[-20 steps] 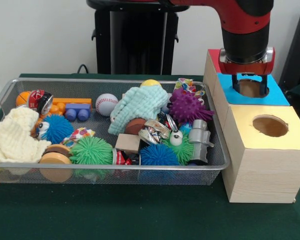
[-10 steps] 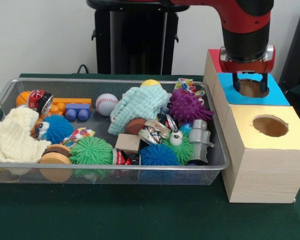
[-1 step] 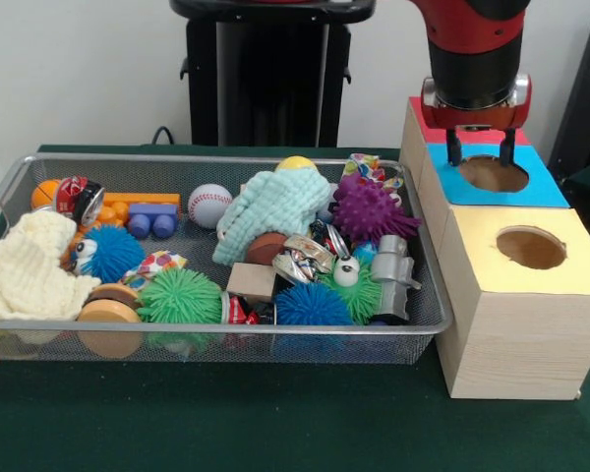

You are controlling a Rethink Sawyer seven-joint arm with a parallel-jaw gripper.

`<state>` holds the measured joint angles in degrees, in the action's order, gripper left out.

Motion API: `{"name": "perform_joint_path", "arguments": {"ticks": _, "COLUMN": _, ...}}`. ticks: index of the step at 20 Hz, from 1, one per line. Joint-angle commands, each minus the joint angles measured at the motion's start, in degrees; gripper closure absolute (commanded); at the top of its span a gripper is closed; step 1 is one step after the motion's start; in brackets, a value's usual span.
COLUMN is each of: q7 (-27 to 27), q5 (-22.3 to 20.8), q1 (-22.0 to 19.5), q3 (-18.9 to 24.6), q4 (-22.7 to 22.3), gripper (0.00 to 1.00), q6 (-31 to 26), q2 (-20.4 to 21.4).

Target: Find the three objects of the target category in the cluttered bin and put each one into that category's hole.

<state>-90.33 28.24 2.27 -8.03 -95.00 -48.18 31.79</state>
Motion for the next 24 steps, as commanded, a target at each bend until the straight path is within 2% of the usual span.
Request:
{"name": "perform_joint_path", "arguments": {"ticks": 1, "q7": -8.52, "q5": -8.38, "q1": -1.23, "q3": -4.43, "q4": 5.21, "gripper": 0.00, "q6": 4.47, "q2": -3.26}}
{"name": "perform_joint_path", "arguments": {"ticks": 4, "q7": -6.62, "q5": -11.13, "q1": -1.63, "q3": -4.22, "q4": 4.88, "gripper": 0.00, "q6": 9.74, "q2": -3.34}}
{"name": "perform_joint_path", "arguments": {"ticks": 7, "q7": -9.80, "q5": -10.27, "q1": -1.90, "q3": -3.28, "q4": 3.30, "gripper": 0.00, "q6": 17.42, "q2": -4.09}}
{"name": "perform_joint_path", "arguments": {"ticks": 10, "q7": -9.56, "q5": -11.93, "q1": -2.07, "q3": -1.96, "q4": 3.42, "gripper": 0.00, "q6": 26.63, "q2": -5.78}}
{"name": "perform_joint_path", "arguments": {"ticks": 11, "q7": -12.34, "q5": -11.02, "q1": -1.16, "q3": -3.23, "q4": 3.80, "gripper": 0.00, "q6": 26.96, "q2": -6.73}}
{"name": "perform_joint_path", "arguments": {"ticks": 12, "q7": -13.24, "q5": -10.64, "q1": -1.49, "q3": -2.26, "q4": 2.99, "gripper": 0.00, "q6": 31.31, "q2": -7.21}}
{"name": "perform_joint_path", "arguments": {"ticks": 14, "q7": -13.55, "q5": -10.16, "q1": -2.35, "q3": -0.66, "q4": 2.29, "gripper": 0.00, "q6": 35.53, "q2": -8.09}}
{"name": "perform_joint_path", "arguments": {"ticks": 18, "q7": -11.63, "q5": -10.21, "q1": -2.86, "q3": 0.44, "q4": 1.30, "gripper": 0.00, "q6": 37.99, "q2": -7.85}}
{"name": "perform_joint_path", "arguments": {"ticks": 23, "q7": -11.00, "q5": -8.90, "q1": -1.89, "q3": -0.61, "q4": 0.78, "gripper": 0.00, "q6": 36.20, "q2": -6.98}}
{"name": "perform_joint_path", "arguments": {"ticks": 24, "q7": -10.63, "q5": -8.87, "q1": -1.84, "q3": -0.57, "q4": 0.71, "gripper": 1.00, "q6": 35.02, "q2": -7.01}}
